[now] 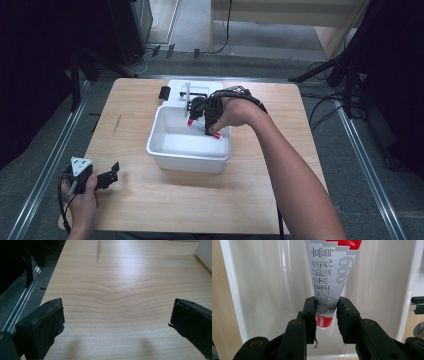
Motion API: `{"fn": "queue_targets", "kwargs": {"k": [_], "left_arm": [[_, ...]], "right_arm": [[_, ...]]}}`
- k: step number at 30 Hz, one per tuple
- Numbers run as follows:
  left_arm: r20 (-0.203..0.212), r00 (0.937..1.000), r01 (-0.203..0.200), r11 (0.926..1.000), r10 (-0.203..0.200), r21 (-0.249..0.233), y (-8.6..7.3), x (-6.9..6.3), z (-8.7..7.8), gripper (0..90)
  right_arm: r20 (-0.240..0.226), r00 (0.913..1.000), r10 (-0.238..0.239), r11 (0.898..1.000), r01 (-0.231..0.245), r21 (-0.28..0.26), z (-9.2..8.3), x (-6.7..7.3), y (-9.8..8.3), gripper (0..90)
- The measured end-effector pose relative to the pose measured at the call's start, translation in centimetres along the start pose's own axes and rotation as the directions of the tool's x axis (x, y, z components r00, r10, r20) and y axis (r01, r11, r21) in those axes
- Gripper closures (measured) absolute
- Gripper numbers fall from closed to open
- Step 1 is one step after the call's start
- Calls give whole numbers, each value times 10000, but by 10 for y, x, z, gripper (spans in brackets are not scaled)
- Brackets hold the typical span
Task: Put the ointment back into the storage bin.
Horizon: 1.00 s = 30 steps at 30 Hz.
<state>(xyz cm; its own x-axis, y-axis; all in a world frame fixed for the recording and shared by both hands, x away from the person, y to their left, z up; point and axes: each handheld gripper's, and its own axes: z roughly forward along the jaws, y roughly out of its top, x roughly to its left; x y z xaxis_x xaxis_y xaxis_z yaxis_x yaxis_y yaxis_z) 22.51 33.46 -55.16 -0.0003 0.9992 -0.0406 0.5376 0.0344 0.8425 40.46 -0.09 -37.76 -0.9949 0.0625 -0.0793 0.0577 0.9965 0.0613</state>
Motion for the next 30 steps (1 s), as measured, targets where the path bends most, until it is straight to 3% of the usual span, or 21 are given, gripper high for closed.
{"fn": "queue_targets", "kwargs": {"k": [6, 30], "left_arm": [[-12, 10000, -4, 10000, 4, 1, 0, 0, 0, 0], [-19, 10000, -27, 10000, 27, -5, 0, -1, 0, 0]], "right_arm": [[127, 9998, 130, 9990, -135, 415, 9, 0, -3, 714], [-208, 9996, 167, 9965, -150, 819, 52, -3, -13, 714]]}}
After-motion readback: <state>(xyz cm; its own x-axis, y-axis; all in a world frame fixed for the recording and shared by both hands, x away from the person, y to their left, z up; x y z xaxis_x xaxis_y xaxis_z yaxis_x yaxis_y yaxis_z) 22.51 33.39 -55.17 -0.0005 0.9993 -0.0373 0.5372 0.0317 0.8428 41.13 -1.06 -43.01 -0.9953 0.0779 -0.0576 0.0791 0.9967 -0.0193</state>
